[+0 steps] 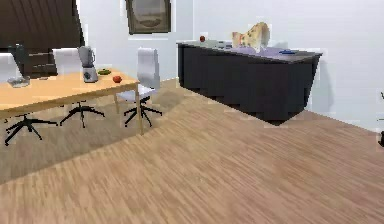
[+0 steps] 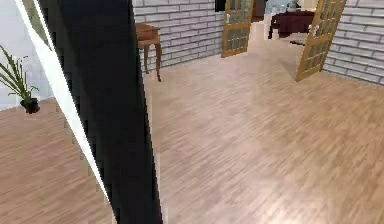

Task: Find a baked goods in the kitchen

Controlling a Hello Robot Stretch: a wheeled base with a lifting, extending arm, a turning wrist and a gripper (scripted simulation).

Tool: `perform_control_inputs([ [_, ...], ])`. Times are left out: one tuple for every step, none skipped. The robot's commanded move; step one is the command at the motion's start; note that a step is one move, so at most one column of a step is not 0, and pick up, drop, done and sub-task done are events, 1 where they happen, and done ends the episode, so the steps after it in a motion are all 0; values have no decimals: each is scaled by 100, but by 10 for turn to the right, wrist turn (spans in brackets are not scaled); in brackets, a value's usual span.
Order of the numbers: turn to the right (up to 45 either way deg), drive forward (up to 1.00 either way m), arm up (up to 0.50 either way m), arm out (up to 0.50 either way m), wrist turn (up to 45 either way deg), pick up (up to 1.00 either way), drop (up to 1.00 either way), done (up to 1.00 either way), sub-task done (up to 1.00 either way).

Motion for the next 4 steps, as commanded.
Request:
perform_control_inputs([
  [0, 100, 0, 0, 0, 0, 0, 0, 0],
  [0, 100, 0, 0, 0, 0, 0, 0, 0],
  [0, 100, 0, 0, 0, 0, 0, 0, 0],
  [60, 0, 0, 0, 0, 0, 0, 0, 0],
])
